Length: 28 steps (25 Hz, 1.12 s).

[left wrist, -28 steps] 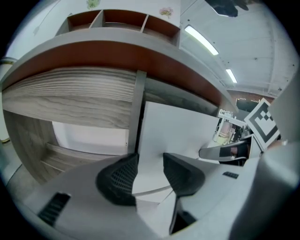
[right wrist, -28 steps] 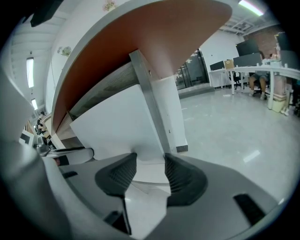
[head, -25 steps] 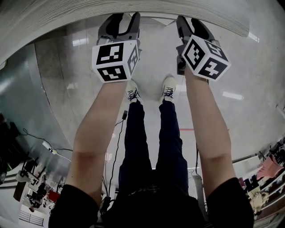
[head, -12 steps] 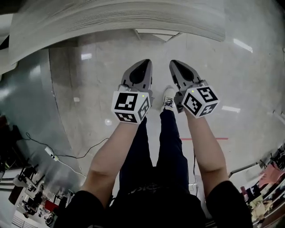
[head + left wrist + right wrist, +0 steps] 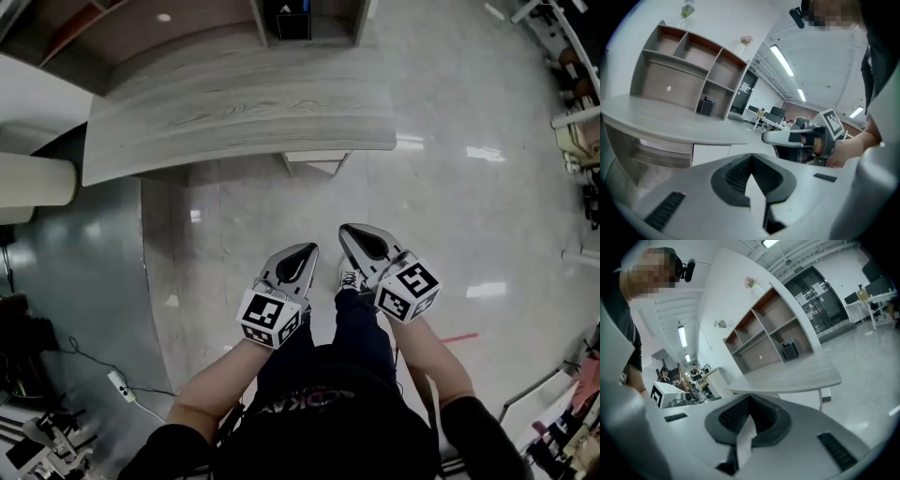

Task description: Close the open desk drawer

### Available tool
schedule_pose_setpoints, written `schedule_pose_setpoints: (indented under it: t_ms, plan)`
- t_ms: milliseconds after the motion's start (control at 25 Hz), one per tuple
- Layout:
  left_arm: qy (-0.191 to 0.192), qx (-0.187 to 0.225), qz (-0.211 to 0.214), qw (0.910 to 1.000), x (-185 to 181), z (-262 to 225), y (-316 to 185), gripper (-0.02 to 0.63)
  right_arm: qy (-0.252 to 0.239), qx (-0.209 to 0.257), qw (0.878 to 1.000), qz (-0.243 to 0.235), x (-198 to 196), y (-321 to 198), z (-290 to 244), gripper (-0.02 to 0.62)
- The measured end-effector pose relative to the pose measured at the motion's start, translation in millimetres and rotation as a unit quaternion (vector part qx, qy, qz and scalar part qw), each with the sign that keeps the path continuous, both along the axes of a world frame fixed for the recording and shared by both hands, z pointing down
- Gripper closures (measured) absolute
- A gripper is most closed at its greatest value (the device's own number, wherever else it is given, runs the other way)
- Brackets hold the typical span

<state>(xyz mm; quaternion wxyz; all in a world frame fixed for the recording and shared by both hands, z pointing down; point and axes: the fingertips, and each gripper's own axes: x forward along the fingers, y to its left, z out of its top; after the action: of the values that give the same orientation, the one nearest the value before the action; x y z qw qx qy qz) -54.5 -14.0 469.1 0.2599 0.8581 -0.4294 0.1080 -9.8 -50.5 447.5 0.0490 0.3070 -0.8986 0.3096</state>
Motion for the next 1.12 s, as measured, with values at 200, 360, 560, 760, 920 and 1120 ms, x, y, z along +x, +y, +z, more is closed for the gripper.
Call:
schedule_pose_setpoints:
  t_ms: [200, 360, 560, 760, 920, 1120]
  plan:
    - [0.013, 0.043, 0.024, 0.9987, 6.1, -58.2, -7.9, 0.595, -0.009, 0.041, 0.999, -0.011, -2.9, 3.7, -58.8, 0.578]
    - [0.031, 0.076, 0.067, 0.9944, 21.3, -103.5, -7.8, 0.595, -0.02, 0.07, 0.997, -0.021, -9.2, 6.0, -97.5, 0.578]
    - [0.01, 0.131, 0.134, 0.9823, 38.3, -141.3, 1.8, 0.595, -0.039, 0.101, 0.993, -0.045, -16.0, 21.6, -141.0, 0.578]
    - [-0.008, 0.169, 0.151, 0.9739, 39.0, -167.8, 1.0, 0.595, -0.057, 0.125, 0.989, -0.052, -8.2, 33.2, -166.9, 0.578]
    - [0.005, 0.161, 0.15, 0.9755, 30.0, -179.8, 5.6, 0.595, -0.041, 0.14, 0.987, -0.068, -8.1, 45.0, -170.7, 0.577]
    - [0.009, 0.139, 0.131, 0.9816, 23.2, -167.4, 11.6, 0.595, -0.033, 0.132, 0.988, -0.079, -7.0, 52.3, -162.1, 0.577]
